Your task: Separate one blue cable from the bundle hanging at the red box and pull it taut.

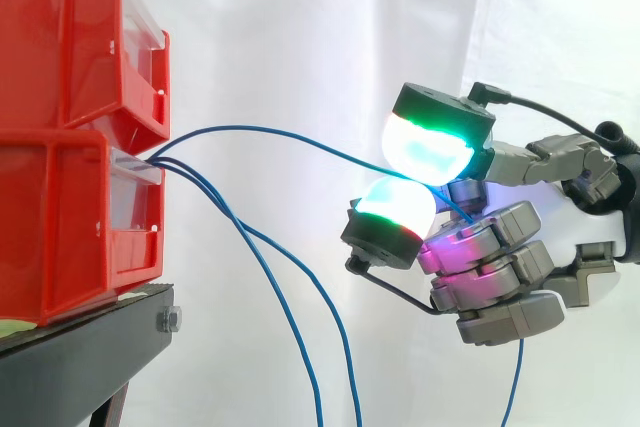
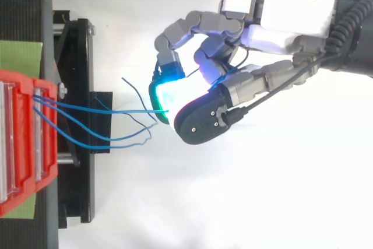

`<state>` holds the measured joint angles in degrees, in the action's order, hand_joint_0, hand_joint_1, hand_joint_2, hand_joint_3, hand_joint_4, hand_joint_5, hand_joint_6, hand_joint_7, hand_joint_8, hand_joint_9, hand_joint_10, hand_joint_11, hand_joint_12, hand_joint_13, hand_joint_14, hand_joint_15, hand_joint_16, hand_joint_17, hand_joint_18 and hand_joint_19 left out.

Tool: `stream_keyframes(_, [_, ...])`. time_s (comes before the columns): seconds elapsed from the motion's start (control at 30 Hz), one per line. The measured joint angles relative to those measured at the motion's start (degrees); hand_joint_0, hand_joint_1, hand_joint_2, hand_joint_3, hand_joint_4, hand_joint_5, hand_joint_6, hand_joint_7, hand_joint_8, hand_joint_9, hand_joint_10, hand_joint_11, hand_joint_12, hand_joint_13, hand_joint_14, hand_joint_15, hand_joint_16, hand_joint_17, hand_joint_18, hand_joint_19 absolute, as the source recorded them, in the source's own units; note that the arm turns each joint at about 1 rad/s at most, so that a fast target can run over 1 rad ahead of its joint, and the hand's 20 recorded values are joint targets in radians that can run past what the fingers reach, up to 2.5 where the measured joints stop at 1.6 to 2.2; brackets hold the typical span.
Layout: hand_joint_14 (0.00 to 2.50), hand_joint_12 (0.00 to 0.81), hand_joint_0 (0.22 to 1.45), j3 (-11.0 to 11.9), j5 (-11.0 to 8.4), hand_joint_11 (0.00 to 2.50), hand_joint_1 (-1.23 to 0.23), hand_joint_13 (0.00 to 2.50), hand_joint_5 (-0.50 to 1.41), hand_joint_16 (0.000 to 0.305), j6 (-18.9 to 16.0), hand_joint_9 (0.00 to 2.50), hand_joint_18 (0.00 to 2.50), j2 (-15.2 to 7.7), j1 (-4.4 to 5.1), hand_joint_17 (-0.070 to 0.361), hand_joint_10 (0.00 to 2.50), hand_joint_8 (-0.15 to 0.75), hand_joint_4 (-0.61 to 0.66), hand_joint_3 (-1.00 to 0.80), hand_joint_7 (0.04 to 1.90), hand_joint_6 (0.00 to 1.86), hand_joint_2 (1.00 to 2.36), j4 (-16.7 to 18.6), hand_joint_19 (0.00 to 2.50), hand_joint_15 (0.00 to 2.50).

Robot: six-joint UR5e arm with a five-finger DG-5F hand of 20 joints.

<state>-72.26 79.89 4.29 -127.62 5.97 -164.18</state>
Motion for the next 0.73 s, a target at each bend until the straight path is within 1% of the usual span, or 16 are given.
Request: stream_keyframes(0.73, [2.17, 0.377, 0.76, 0.0, 0.0, 1.25, -0.76, 0.8, -0.22, 0.034, 0.01, 0.81, 1.28, 0.0, -0.01, 0.076, 1.52, 0.339, 0.08, -0.3, 1.25, 0.91, 1.01, 0.0, 2.12, 1.27])
